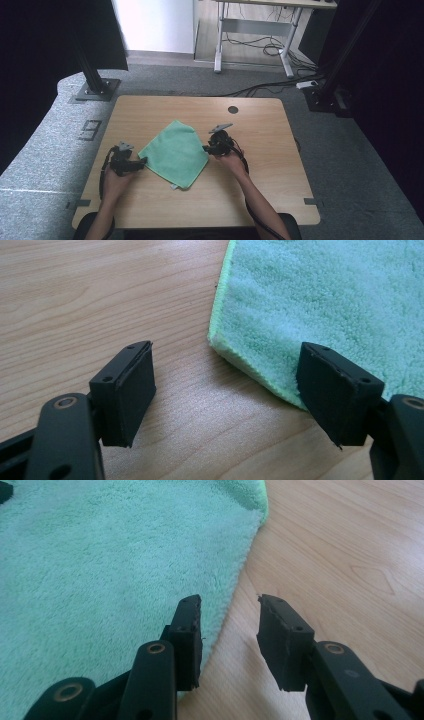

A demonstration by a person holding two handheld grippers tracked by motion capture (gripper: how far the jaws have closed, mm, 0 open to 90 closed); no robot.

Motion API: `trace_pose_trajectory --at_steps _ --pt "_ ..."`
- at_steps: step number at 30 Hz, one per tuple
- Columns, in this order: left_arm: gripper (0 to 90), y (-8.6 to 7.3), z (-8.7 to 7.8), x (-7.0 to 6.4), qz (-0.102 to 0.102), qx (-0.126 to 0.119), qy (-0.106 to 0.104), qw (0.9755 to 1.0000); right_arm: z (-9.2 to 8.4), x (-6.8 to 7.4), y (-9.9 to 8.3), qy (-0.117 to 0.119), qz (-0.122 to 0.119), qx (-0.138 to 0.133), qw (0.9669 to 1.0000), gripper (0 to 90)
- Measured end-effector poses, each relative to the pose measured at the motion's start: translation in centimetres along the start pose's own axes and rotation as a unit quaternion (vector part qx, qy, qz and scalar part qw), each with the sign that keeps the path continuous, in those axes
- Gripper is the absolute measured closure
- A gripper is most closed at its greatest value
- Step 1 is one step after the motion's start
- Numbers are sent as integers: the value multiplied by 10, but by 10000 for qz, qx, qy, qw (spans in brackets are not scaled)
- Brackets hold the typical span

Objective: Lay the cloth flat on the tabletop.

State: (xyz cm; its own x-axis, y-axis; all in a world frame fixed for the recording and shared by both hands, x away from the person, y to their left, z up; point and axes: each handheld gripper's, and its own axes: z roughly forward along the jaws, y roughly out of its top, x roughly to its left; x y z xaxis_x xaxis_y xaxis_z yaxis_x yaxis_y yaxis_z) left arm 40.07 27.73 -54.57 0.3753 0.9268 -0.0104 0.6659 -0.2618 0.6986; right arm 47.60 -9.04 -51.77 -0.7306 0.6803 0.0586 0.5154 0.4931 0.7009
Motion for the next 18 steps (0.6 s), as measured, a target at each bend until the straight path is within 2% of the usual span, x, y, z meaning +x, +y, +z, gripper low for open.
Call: trace_pose_trajectory --at_steps 4,11,14,16,17,18 --pt "239 0 0 0 -3 0 -10 10000 10 0 4 16 -5 -82 10000 600" --pt "240 0 0 0 7 -1 -17 10000 23 2 3 100 -3 38 9999 608" --pt "238 0 0 0 11 -1 -21 10000 27 1 1 105 5 142 9998 667" --pt "238 0 0 0 13 1 -21 10000 28 1 0 215 73 164 9996 748" --pt "238 0 0 0 13 1 -21 10000 28 1 0 215 73 164 9996 748" --pt "238 0 0 0 15 1 -23 10000 28 2 1 257 52 171 9995 828"
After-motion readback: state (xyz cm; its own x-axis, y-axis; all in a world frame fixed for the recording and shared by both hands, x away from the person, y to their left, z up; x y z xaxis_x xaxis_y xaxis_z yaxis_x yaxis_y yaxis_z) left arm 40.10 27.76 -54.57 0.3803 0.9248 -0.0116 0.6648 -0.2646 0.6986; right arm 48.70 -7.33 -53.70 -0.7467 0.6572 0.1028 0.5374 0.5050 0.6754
